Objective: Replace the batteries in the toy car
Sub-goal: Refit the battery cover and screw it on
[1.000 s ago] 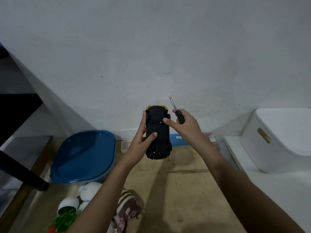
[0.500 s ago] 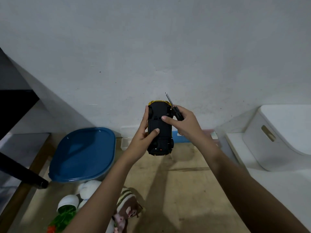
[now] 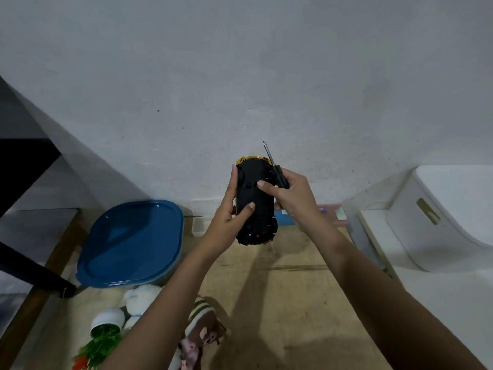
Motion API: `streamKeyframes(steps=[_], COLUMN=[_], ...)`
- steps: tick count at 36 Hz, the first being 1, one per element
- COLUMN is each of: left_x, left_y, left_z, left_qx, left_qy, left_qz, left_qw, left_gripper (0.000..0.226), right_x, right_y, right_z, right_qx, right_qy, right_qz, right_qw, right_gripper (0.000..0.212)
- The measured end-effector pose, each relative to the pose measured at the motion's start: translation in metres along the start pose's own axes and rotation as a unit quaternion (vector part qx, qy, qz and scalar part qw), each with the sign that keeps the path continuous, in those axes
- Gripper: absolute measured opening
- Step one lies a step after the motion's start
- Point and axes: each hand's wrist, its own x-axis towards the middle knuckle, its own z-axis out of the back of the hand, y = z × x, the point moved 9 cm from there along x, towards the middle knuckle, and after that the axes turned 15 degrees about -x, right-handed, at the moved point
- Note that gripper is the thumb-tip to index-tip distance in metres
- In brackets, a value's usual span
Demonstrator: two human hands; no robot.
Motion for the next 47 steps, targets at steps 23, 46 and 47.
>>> streamKeyframes(steps=[23, 46, 47], left_x=[0.004, 0.014, 0.014], left_y=[0.011, 0.016, 0.016], left_z=[0.006, 0.044, 0.044], left_qx=[-0.028, 0.097, 0.101], left_qy=[-0.023, -0.109, -0.109], left_qz=[0.009, -0.038, -0.041], left_qw=[0.999, 0.989, 0.988], left_gripper=[0.073, 0.073, 0.074], right_x=[-0.002, -0.01, -0.01], right_y=[0.002, 0.005, 0.005], right_z=[0.0, 0.026, 0.025], right_qx=[0.043, -0.018, -0.025], right_qy=[0.004, -0.147, -0.15], right_qz=[-0.02, 0.079, 0.079], right_qw=[0.999, 0.986, 0.985], right_gripper=[0.009, 0.017, 0.018])
